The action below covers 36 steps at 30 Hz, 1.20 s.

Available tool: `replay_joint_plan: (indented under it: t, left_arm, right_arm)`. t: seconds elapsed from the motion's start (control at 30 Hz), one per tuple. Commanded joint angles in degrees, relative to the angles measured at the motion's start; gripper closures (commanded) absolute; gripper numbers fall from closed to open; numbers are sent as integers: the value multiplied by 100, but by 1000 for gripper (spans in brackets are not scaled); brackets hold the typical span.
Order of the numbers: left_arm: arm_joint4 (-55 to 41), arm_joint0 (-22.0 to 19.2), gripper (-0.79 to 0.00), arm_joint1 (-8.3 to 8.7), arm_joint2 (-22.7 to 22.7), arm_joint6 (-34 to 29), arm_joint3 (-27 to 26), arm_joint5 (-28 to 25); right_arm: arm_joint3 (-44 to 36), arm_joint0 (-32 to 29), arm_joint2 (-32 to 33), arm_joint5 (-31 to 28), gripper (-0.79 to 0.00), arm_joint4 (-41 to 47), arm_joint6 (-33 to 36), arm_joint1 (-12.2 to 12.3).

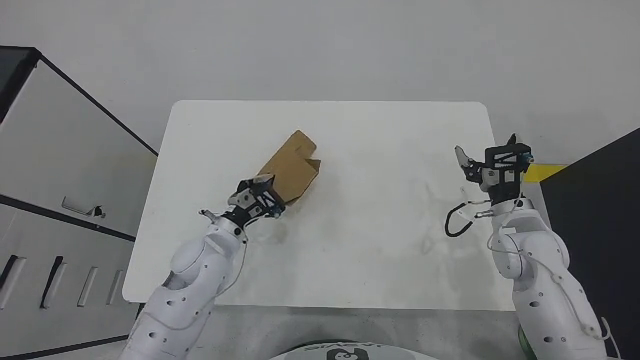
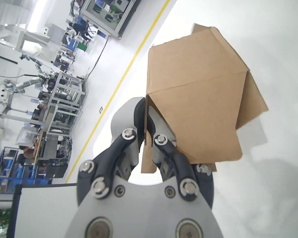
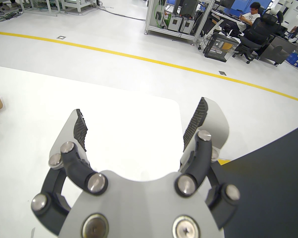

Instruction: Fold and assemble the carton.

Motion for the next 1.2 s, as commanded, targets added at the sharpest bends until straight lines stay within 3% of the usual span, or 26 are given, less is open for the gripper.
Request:
replay_joint_plan:
  t: [0.0,0.1,0.37,0.6,0.77,0.87,0.97,1.17]
  left_arm:
    - [78,122,0,32,-98,36,-274,-185]
    - [200,276,0,70,-150,229,-612,-379]
    - [232,286,0,74,-150,267,-631,-359]
    - [190,196,0,155,-282,642,-791,-1297]
    - [210,150,0,218,-338,858,-984,-1933]
    - [140,116,0,245,-388,894,-1055,-2191]
    - [122,77,0,257,-366,865,-1122,-2274]
    - [137,66,0,258,-359,862,-1134,-2258]
  right_arm:
    - [0,0,0,0,-785,0,0,0]
    - [0,0,0,0,-785,0,0,0]
    - [-15,12,13,-106,-785,10,-11,3]
    - [-124,74,459,-1940,-785,746,571,110]
    - [-217,142,775,-3504,-785,1458,1506,228]
    - [-183,210,873,-4120,-785,1854,2093,292]
    - [-118,250,904,-4341,-785,2332,2421,323]
    - [-118,250,904,-4341,-785,2332,2421,323]
